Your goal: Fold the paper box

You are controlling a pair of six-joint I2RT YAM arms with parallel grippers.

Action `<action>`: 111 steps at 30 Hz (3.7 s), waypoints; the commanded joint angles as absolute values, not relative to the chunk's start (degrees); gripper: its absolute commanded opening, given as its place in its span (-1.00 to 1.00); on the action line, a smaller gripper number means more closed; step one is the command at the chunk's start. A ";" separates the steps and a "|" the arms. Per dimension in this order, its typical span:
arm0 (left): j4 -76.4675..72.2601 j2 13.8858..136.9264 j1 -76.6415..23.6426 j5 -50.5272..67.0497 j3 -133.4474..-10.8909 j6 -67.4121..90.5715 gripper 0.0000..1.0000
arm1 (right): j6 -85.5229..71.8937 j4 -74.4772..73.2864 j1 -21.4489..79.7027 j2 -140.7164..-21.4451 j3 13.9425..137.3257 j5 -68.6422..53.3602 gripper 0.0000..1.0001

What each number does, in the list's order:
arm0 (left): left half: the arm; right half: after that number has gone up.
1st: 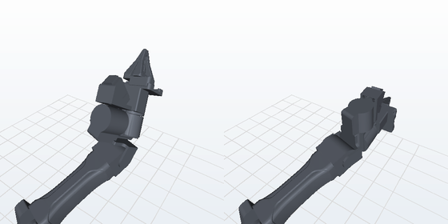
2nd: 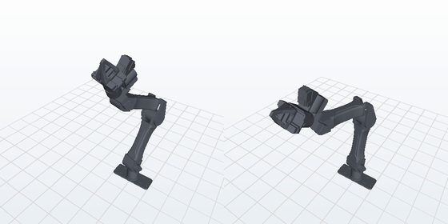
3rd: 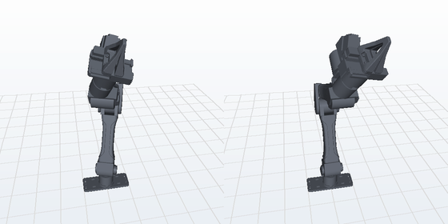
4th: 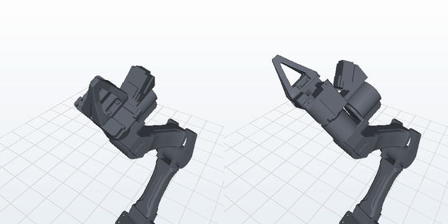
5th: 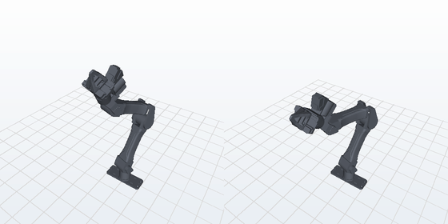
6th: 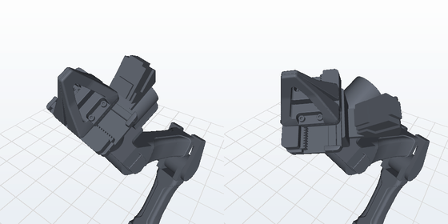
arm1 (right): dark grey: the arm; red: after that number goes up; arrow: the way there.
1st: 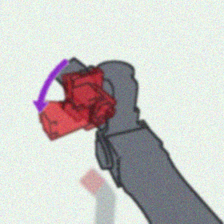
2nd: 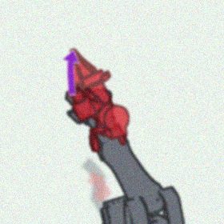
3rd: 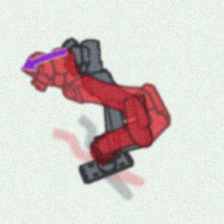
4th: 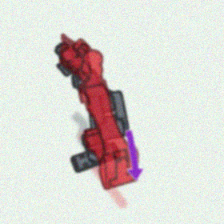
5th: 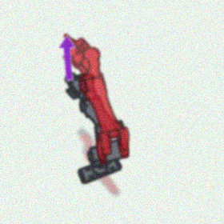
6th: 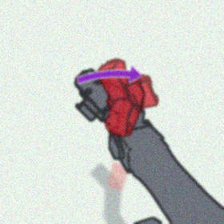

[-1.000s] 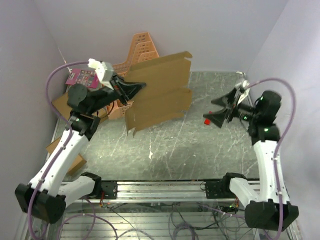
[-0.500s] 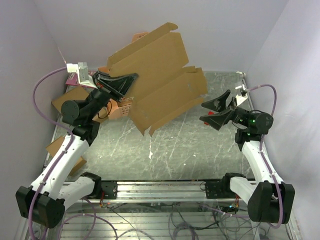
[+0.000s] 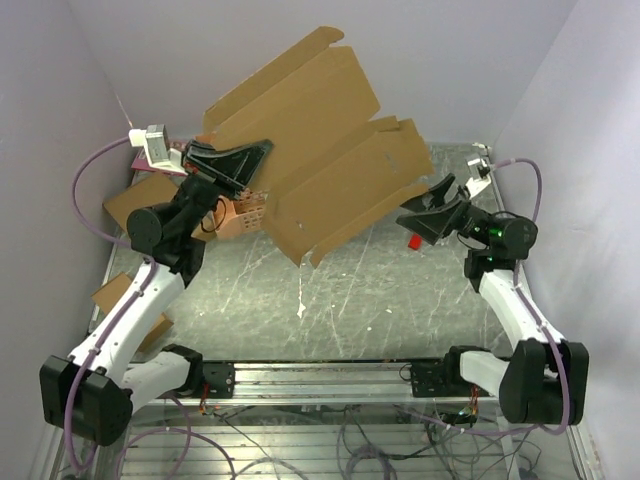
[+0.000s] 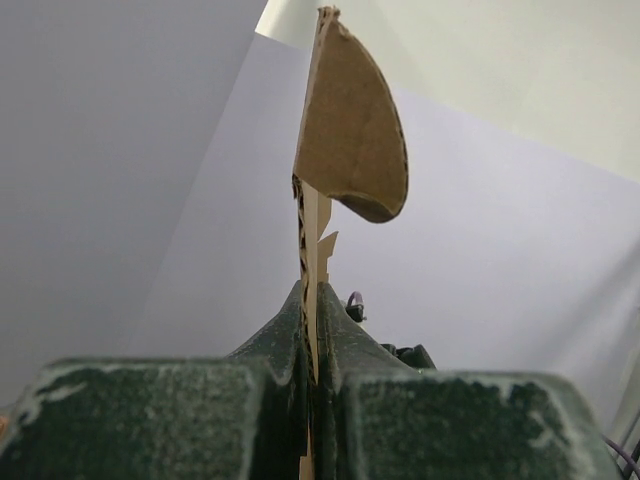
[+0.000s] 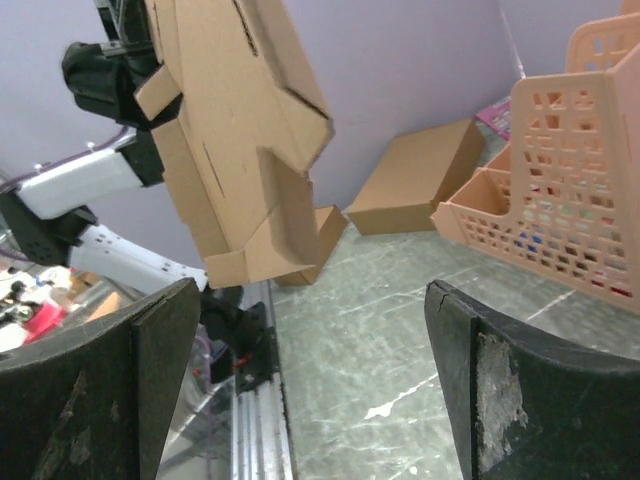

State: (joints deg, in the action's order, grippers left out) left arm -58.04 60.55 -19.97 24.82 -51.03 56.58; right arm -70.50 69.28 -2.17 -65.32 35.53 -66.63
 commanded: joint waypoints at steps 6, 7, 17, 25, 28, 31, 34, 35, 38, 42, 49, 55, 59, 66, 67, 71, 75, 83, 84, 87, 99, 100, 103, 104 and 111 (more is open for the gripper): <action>-26.95 59.78 -19.51 32.84 -62.88 33.95 -0.86 | 13.50 -24.42 -6.50 -57.60 62.26 -75.08 0.91; -22.65 60.67 -19.51 34.94 -64.97 30.57 -0.86 | 24.45 -34.03 -6.51 -57.87 66.58 -73.13 0.94; 1.85 67.84 -22.51 53.94 -75.70 4.35 -0.86 | 34.43 -46.95 -6.12 -67.78 96.87 -72.36 0.99; 22.73 71.59 -29.34 49.47 -83.51 -15.22 -0.86 | 34.37 -57.02 10.45 -76.81 106.86 -59.93 0.99; 23.52 71.98 -30.73 49.68 -83.96 -16.62 -0.86 | 34.49 -57.14 14.09 -77.13 105.21 -56.43 0.98; 23.96 72.13 -31.14 50.39 -84.07 -17.78 -0.86 | 36.53 -59.72 14.89 -78.12 105.34 -55.60 0.93; 24.61 72.50 -31.20 50.29 -84.56 -18.89 -0.86 | 39.89 -63.75 16.54 -79.17 105.46 -55.46 0.73; 24.76 72.51 -31.20 50.35 -84.67 -19.08 -0.86 | 40.92 -64.62 16.94 -79.20 105.13 -54.93 0.64; 24.33 72.36 -31.16 50.88 -84.28 -18.99 -0.86 | 43.35 -65.93 17.21 -78.04 103.17 -53.72 0.38; 22.17 71.92 -31.11 52.16 -82.89 -18.13 -0.86 | 44.30 -64.89 17.17 -76.16 99.45 -54.19 0.11; 18.32 71.20 -30.77 54.76 -80.77 -15.82 -0.86 | 44.95 -66.15 17.19 -76.30 99.04 -55.26 -0.23; 17.46 71.28 -30.57 55.19 -79.96 -15.46 -0.87 | 43.86 -65.44 17.21 -75.34 99.72 -56.14 -0.91; 17.07 70.92 -30.14 55.18 -79.68 -15.30 -0.86 | 43.55 -65.46 17.14 -74.96 99.90 -56.25 -1.00; 12.73 69.17 -26.72 58.72 -77.56 -12.51 -0.86 | 43.12 -65.52 17.05 -74.36 100.22 -56.54 -0.37; 12.34 69.00 -26.11 59.23 -77.27 -12.11 -0.87 | 43.41 -65.78 17.05 -74.44 100.40 -56.30 -0.41; 11.53 69.04 -25.23 60.52 -76.73 -11.40 -0.86 | 43.65 -66.47 17.05 -74.87 100.55 -57.02 -0.71; 10.64 69.24 -25.22 61.00 -76.33 -10.80 -0.86 | 43.15 -66.25 17.06 -75.27 100.63 -58.60 -0.74; 7.50 69.22 -25.18 61.92 -75.68 -8.55 -0.86 | 42.37 -65.90 17.05 -76.35 100.51 -60.89 -0.51; 7.21 69.21 -25.22 62.02 -75.61 -8.34 -0.87 | 42.29 -65.92 17.07 -76.45 100.40 -61.25 -0.51; 6.86 69.33 -25.18 62.09 -75.43 -8.17 -0.86 | 42.19 -65.91 17.05 -76.68 100.28 -61.69 -0.60; 8.12 66.62 -21.36 48.39 -73.32 -1.73 -0.30 | 39.39 -65.39 14.53 -74.00 100.30 -56.76 -1.00; 7.99 65.14 -19.85 46.71 -71.94 -0.26 -0.22 | 39.30 -65.76 13.82 -73.54 100.28 -56.48 -1.00; 5.20 57.84 -14.21 44.07 -65.12 5.15 0.16 | 38.60 -66.69 12.63 -72.43 101.03 -55.37 -1.00; 3.79 54.59 -12.57 42.89 -62.28 6.88 0.19 | 38.51 -67.04 12.49 -72.20 101.50 -54.75 -1.00; 0.51 41.54 -8.92 27.33 -52.39 13.08 0.46 | 38.72 -70.03 12.48 -74.09 105.77 -55.04 -1.00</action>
State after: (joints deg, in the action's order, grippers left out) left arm 4.54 42.30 -9.54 36.16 -52.45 8.86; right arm 39.53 -67.92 12.69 -73.41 103.24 -55.00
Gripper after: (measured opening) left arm 0.778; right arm 0.012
